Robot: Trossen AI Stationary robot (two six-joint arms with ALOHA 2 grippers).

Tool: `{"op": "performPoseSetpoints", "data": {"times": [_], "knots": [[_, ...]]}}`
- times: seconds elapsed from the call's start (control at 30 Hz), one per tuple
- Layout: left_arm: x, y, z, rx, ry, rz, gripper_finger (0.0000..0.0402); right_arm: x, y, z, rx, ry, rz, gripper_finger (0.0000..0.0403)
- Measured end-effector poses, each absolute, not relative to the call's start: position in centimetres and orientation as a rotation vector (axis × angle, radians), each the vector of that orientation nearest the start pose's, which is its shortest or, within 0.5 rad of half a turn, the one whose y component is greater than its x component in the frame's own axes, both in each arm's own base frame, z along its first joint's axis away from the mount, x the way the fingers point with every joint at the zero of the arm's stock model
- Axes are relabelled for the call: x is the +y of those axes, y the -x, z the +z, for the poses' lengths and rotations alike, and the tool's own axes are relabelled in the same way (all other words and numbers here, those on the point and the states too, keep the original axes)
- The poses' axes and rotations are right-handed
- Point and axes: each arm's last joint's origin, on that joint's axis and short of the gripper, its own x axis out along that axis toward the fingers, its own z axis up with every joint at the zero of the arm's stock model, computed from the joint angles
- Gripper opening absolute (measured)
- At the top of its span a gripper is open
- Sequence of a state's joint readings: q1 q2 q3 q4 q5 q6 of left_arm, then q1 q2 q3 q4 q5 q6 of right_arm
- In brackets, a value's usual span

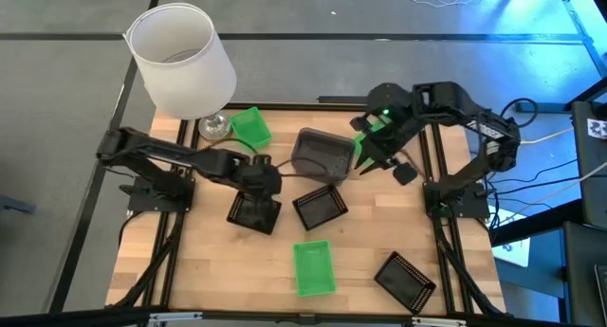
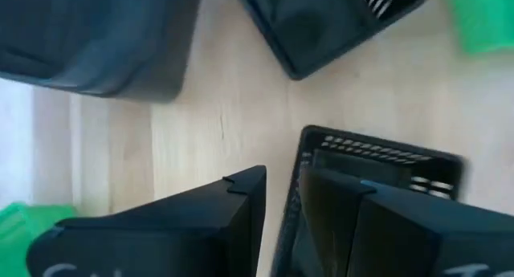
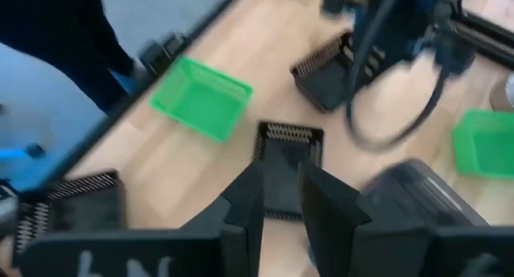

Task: Stack baskets by color
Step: Stack the middle black basket on top of the left black basket

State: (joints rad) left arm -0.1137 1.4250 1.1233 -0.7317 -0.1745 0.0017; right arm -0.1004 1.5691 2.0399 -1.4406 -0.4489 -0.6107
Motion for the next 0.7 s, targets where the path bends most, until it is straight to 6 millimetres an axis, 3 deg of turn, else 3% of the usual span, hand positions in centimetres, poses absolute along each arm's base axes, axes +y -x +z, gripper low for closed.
{"op": "performPoseSetpoints", "data": {"times": [0.2, 0.37, 0.7], "knots": [[-3.4, -25.4, 30.6, 0.848, -0.052, 0.062, 0.0067, 0.1, -28.7, 43.4, 0.924, 0.350, 0.587, 0.0081], [-4.1, -23.4, 32.8, 0.730, -0.040, 0.080, 0.0067, 1.0, -31.2, 41.0, 1.062, 0.208, 0.541, 0.0081], [-5.4, -20.8, 34.7, 0.631, -0.070, 0.069, 0.0067, 2.0, -35.8, 34.9, 1.303, 0.152, 0.578, 0.0081]]}}
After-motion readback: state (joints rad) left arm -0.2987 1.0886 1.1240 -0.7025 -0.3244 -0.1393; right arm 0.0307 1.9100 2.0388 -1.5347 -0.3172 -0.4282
